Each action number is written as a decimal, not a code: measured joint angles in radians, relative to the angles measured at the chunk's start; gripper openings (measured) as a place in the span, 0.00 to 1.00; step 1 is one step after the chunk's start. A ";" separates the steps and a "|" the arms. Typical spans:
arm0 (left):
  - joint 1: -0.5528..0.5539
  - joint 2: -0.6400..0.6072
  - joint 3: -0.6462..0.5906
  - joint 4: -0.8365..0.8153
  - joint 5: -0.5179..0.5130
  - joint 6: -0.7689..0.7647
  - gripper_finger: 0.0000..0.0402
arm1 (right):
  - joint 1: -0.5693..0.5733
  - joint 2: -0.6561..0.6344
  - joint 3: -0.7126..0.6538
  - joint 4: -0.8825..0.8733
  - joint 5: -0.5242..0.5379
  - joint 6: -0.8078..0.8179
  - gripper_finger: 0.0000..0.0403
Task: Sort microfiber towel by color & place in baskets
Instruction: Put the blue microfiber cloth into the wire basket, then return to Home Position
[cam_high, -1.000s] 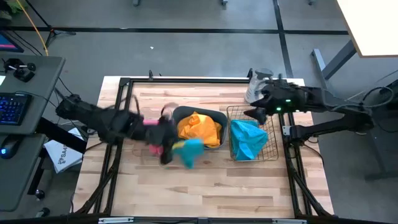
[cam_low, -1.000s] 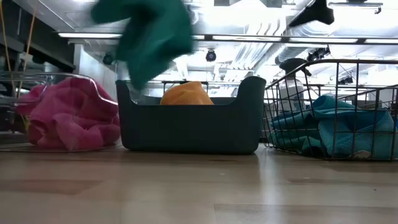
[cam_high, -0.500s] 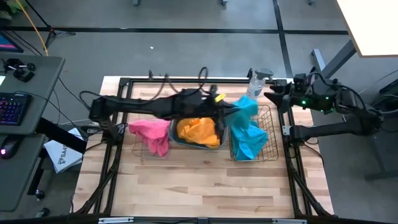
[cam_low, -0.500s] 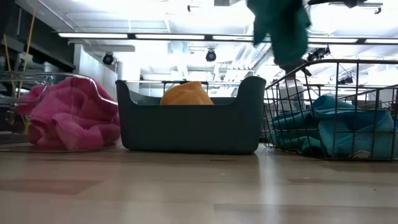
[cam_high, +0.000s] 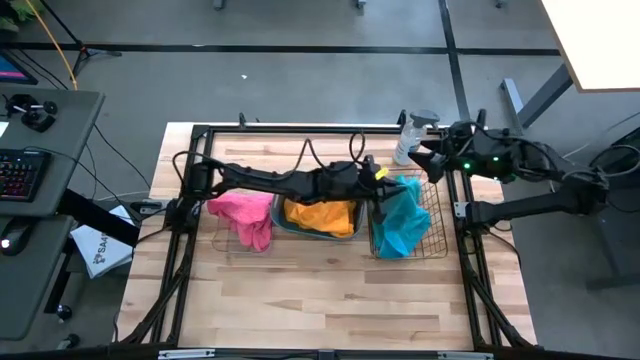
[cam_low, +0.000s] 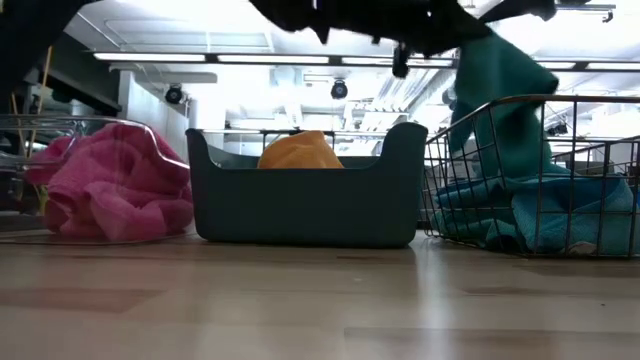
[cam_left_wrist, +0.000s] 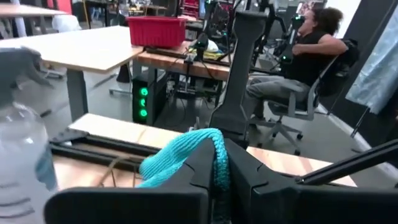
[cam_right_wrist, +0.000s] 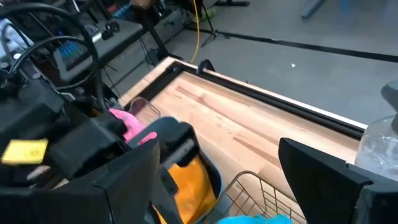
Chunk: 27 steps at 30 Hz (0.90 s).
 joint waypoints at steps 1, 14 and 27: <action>0.000 0.015 0.000 0.015 0.000 -0.013 0.04 | 0.000 0.010 0.000 -0.001 -0.001 0.000 0.81; -0.001 -0.016 0.000 -0.006 0.020 -0.097 0.33 | 0.000 0.034 0.000 0.074 -0.013 -0.072 0.81; 0.032 -0.395 -0.038 -0.747 0.155 0.011 0.42 | 0.000 -0.006 0.000 -0.003 -0.017 -0.086 0.81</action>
